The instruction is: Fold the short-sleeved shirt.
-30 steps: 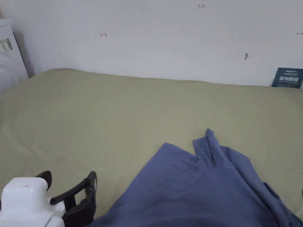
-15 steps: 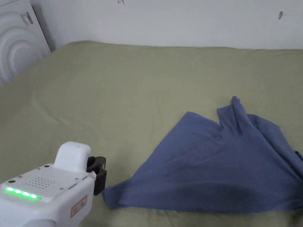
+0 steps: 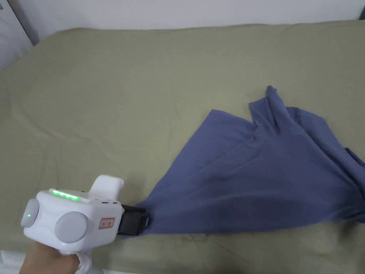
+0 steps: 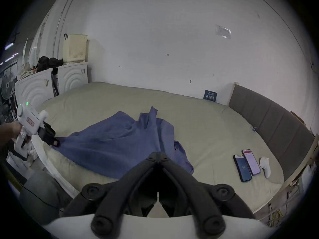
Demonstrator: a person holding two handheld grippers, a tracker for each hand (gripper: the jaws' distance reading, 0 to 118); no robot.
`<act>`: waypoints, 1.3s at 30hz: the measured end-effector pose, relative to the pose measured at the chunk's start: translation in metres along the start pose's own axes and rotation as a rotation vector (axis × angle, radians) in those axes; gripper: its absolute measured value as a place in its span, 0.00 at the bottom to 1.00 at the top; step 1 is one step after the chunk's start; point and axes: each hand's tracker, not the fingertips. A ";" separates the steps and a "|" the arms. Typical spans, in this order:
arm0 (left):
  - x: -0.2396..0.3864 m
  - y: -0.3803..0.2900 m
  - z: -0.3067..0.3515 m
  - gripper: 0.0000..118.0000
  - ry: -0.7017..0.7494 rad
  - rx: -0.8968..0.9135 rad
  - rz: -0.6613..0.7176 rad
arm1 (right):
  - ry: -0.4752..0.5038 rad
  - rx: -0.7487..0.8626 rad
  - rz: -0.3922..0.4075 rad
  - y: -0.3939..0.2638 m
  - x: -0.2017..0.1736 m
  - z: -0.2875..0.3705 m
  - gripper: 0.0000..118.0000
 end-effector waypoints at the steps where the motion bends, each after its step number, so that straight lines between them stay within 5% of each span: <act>1: 0.001 -0.001 -0.004 0.69 0.012 -0.003 0.009 | 0.004 -0.003 -0.002 0.000 0.001 0.000 0.00; 3: 0.001 -0.008 -0.002 0.47 0.039 0.053 0.045 | 0.006 -0.010 -0.009 0.001 0.005 -0.003 0.00; 5: -0.001 -0.009 0.007 0.01 -0.055 0.114 0.096 | 0.001 -0.018 -0.005 0.004 0.010 -0.008 0.00; 12: 0.015 -0.011 0.018 0.01 -0.038 0.175 0.024 | 0.161 -0.123 0.102 0.057 0.035 -0.097 0.04; 15: 0.017 -0.005 0.021 0.01 -0.071 0.171 0.039 | 0.265 -0.238 0.104 0.102 0.048 -0.175 0.80; 16: 0.018 -0.004 0.021 0.01 -0.073 0.166 0.035 | 0.268 -0.289 0.106 0.113 0.050 -0.202 0.89; 20: 0.018 -0.003 0.020 0.01 -0.080 0.167 0.041 | 0.227 -0.410 0.128 0.138 0.053 -0.307 0.86; 24: 0.016 -0.004 0.015 0.01 -0.081 0.151 0.068 | 0.168 -0.545 -0.018 0.141 0.056 -0.385 0.86; 28: 0.012 -0.008 0.012 0.01 -0.082 0.125 0.092 | 0.203 -0.609 -0.060 0.133 0.057 -0.427 0.84; 31: 0.009 -0.011 0.009 0.01 -0.073 0.113 0.104 | 0.159 -0.717 0.014 0.119 0.052 -0.438 0.80; 33: 0.007 -0.013 0.008 0.01 -0.068 0.102 0.115 | 0.131 -0.725 0.077 0.112 0.046 -0.432 0.61; 35: 0.006 -0.014 0.006 0.01 -0.077 0.100 0.123 | 0.139 -0.714 0.081 0.109 0.044 -0.424 0.03; 39: 0.009 -0.017 0.003 0.01 -0.078 0.119 0.112 | 0.097 -0.622 0.130 0.112 0.039 -0.402 0.01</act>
